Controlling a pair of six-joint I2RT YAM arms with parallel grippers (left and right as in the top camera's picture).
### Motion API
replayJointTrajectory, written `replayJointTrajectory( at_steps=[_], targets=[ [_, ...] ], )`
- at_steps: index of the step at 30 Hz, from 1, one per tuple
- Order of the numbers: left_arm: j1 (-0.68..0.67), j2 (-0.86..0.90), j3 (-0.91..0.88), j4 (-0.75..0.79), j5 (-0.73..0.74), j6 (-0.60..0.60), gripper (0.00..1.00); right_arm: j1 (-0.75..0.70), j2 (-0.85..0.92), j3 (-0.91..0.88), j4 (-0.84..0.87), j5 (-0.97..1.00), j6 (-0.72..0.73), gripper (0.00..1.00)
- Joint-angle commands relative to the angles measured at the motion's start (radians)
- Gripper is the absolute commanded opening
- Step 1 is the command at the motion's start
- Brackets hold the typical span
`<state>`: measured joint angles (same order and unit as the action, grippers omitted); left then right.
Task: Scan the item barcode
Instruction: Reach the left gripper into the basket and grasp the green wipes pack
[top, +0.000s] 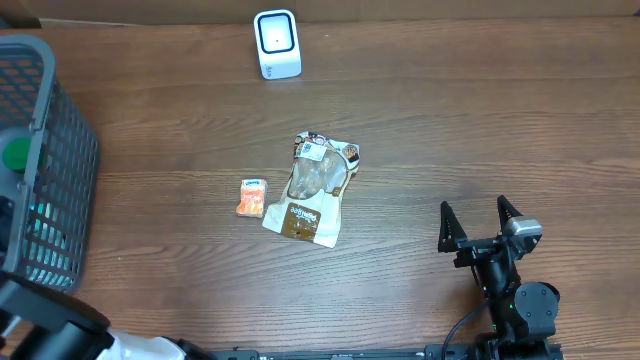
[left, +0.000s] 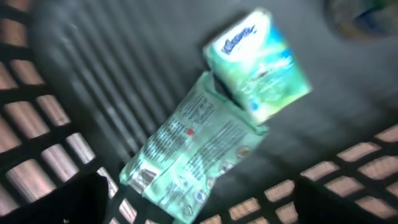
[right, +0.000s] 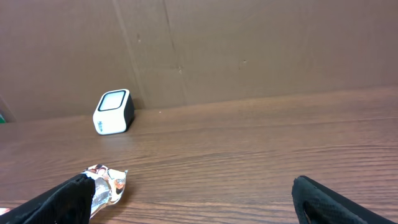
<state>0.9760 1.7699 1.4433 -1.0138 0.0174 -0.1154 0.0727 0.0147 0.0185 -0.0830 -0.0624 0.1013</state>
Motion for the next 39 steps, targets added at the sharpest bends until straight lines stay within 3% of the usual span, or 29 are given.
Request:
replayJointTrajectory(
  at_steps=[1,6,12,19,28,31,39],
  targets=[
    [-0.001,0.076,-0.018,0.005,0.006,0.06,0.91,0.006,-0.012,-0.011,0.003,0.009,0.002,1.0],
    [-0.001,0.19,-0.018,-0.003,0.006,0.061,0.93,0.006,-0.012,-0.011,0.003,0.009,0.002,1.0],
    [-0.001,0.264,-0.018,-0.006,0.006,0.06,0.88,0.006,-0.012,-0.011,0.003,0.009,0.002,1.0],
    [-0.001,0.264,-0.016,-0.011,0.01,0.06,0.46,0.006,-0.012,-0.011,0.003,0.009,0.002,1.0],
    [-0.001,0.263,0.064,-0.108,0.023,0.056,0.24,0.006,-0.012,-0.011,0.003,0.009,0.002,1.0],
    [-0.001,0.263,0.15,-0.191,0.068,0.054,0.09,0.006,-0.012,-0.011,0.003,0.009,0.002,1.0],
    [-0.006,0.262,0.477,-0.435,0.101,0.01,0.05,0.006,-0.012,-0.011,0.003,0.009,0.002,1.0]
  ],
)
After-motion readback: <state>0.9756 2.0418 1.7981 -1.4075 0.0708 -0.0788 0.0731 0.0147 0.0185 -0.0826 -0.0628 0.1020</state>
